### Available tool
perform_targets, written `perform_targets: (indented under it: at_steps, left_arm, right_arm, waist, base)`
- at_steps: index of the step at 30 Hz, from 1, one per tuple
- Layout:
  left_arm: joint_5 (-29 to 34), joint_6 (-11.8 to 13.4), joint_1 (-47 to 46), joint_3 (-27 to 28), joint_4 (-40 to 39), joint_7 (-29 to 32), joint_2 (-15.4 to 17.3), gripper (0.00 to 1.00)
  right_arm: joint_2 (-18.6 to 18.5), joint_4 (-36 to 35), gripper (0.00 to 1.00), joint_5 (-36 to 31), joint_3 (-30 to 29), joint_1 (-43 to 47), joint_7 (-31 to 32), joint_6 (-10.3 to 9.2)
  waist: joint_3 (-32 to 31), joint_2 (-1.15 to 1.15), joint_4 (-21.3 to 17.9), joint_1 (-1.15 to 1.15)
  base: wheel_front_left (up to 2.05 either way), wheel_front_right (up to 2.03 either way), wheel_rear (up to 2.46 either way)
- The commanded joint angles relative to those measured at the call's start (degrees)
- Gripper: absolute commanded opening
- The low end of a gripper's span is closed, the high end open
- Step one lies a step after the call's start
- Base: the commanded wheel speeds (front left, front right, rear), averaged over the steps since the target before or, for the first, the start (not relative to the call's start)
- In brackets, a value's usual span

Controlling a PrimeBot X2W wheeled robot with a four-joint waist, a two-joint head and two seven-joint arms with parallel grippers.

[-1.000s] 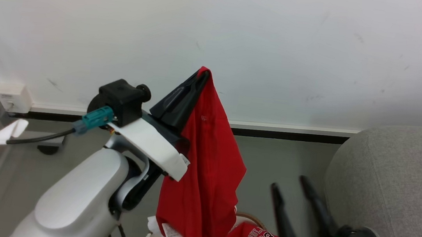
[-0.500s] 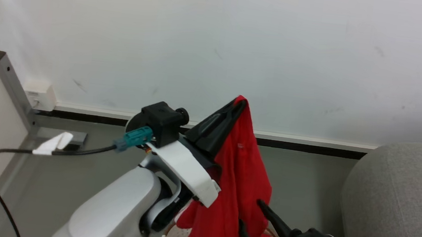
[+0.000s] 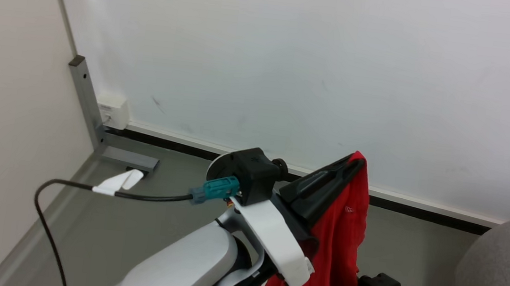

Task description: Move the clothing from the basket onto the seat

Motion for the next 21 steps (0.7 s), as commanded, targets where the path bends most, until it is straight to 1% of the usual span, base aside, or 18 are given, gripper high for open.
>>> perform_targets:
  at_steps: [1,4,9,16,21]
  left_arm:
    - [-0.9,-0.1,0.5,-0.2,-0.9,0.3,-0.1,0.00]
    - [-0.9,0.2,0.8,-0.4,-1.6,1.1,0.3,0.00]
    - [-1.3,1.0,1.6,0.1,-1.2,1.0,1.4,0.00]
    - [-1.5,1.4,1.8,0.7,-1.0,0.5,2.2,0.00]
    - [-1.4,1.6,2.8,1.2,-0.9,-0.3,3.7,0.00]
  right_arm:
    - [-0.1,0.8,0.00,0.8,0.4,-1.2,-0.2,-0.12]
    - [-0.1,1.4,0.00,2.1,0.4,-1.9,-0.5,-0.12]
    - [-0.1,-0.4,0.00,2.6,-1.0,-2.2,-0.5,-0.12]
    - [-0.1,-2.9,0.00,2.1,-2.6,-0.9,-0.5,-0.12]
    - [-0.1,-5.3,0.00,1.3,-5.6,-0.1,-0.5,-0.12]
  waist:
    - [-0.5,0.00,1.5,0.00]
    - [-0.7,0.00,2.4,0.00]
    - [-0.6,0.00,2.7,0.00]
    - [-0.1,0.00,1.8,0.00]
    - [0.2,0.00,0.6,0.00]
  base:
    - [0.00,0.00,0.00]
    - [0.00,0.00,0.00]
    - [0.00,0.00,0.00]
    - [0.00,0.00,0.00]
    - [0.00,0.00,0.00]
